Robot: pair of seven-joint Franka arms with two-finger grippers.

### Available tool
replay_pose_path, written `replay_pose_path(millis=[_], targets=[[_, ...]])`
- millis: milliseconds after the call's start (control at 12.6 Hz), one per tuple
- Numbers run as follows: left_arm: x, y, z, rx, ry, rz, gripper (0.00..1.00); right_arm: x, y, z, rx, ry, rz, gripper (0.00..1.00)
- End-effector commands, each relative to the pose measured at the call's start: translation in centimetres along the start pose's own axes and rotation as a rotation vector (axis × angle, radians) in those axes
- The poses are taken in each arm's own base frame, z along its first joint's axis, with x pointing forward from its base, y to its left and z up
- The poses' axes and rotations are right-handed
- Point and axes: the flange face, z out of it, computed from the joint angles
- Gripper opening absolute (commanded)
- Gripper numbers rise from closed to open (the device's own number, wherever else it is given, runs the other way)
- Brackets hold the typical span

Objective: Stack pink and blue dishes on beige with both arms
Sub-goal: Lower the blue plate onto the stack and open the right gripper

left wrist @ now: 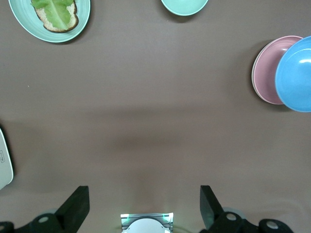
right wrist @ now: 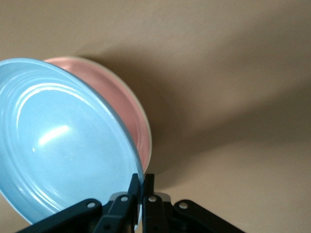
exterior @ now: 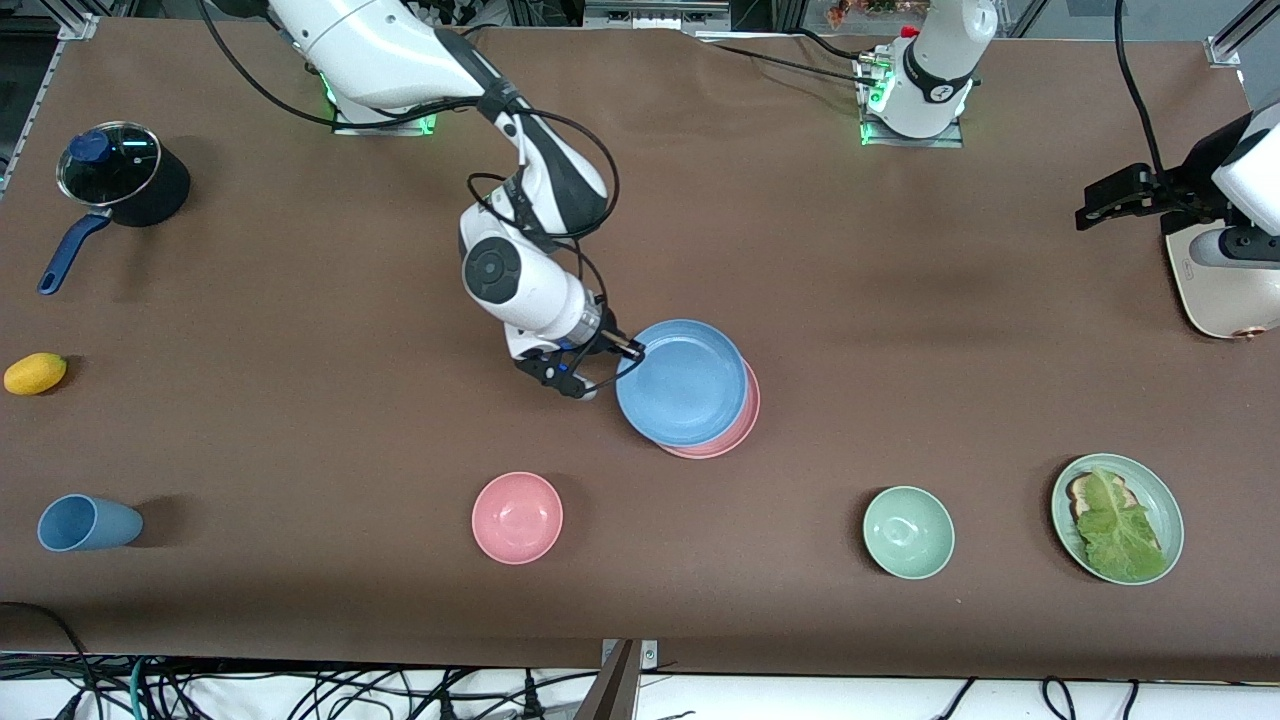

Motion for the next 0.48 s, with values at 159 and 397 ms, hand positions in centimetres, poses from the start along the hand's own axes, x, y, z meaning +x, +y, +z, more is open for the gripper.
replay_pose_path(millis=[159, 397], targets=[[-0.8, -0.4, 0.0, -0.004, 0.001, -0.036, 1.0, 0.1, 0.2, 2.5, -0.09, 0.072, -0.117, 0.0], [-0.5, -0.3, 0.0, 0.027, 0.008, -0.026, 1.0, 0.4, -0.3, 2.5, -0.073, 0.083, -0.119, 0.0]])
